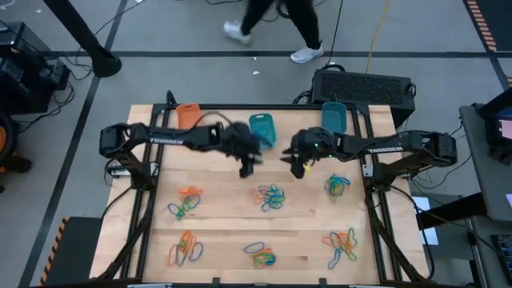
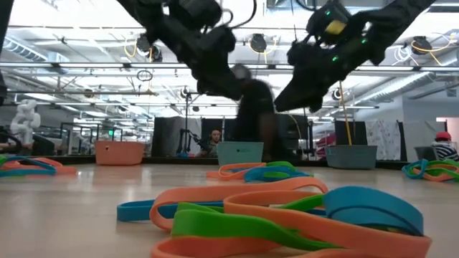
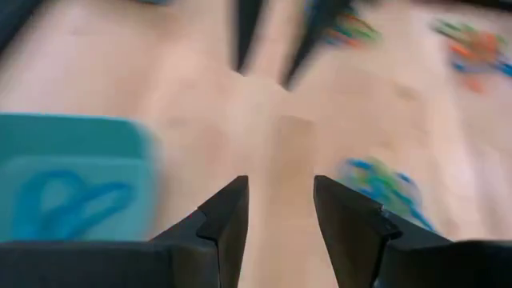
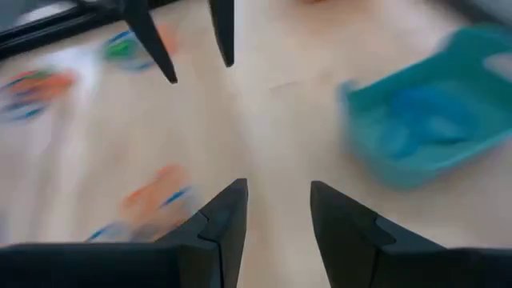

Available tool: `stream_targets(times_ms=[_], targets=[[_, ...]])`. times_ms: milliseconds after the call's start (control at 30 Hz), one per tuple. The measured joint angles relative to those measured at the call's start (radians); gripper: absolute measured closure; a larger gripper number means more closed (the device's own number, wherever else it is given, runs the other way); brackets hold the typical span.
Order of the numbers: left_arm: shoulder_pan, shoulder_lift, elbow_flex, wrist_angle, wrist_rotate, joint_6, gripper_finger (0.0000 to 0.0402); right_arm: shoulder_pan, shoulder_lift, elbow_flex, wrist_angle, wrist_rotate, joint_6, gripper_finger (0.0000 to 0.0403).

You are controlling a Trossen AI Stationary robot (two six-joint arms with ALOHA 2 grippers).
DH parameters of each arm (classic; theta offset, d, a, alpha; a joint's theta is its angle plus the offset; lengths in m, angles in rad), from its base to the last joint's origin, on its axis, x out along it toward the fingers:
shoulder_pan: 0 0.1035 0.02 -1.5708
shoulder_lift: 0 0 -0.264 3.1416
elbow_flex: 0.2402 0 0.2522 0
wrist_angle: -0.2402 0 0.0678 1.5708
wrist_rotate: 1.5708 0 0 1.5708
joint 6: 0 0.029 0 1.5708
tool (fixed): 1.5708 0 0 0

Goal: Sort rubber bands into baskets
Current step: Put the blue rubber band into the light blue bin

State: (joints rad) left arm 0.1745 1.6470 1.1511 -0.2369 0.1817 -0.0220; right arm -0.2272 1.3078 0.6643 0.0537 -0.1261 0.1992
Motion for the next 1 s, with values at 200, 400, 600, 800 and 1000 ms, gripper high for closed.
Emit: stream_targets(times_ms=[200,400,600,800,1000], targets=[[-0.242,-0.034,0.001,-0.084,-0.003,-0.104,0.0251,0.181,-0.102,0.000,-0.161,-0.077,0.051,0.0273],[-0.490,-0.034,0.000,-0.079,-0.120,-0.227,0.0251,0.357,-0.125,0.000,-0.099,-0.055,0.089,0.0273],[-0.657,-0.031,0.000,-0.106,-0.169,-0.412,0.0251,0.503,-0.083,-0.001,0.031,-0.053,0.075,0.0273],[-0.763,-0.031,0.000,-0.355,-0.185,-0.668,0.0251,0.611,-0.014,0.000,0.130,0.051,0.118,0.0273],[-0.875,-0.031,0.000,-0.552,-0.277,-0.870,0.0251,0.665,0.086,0.000,0.237,0.127,0.130,0.0273]])
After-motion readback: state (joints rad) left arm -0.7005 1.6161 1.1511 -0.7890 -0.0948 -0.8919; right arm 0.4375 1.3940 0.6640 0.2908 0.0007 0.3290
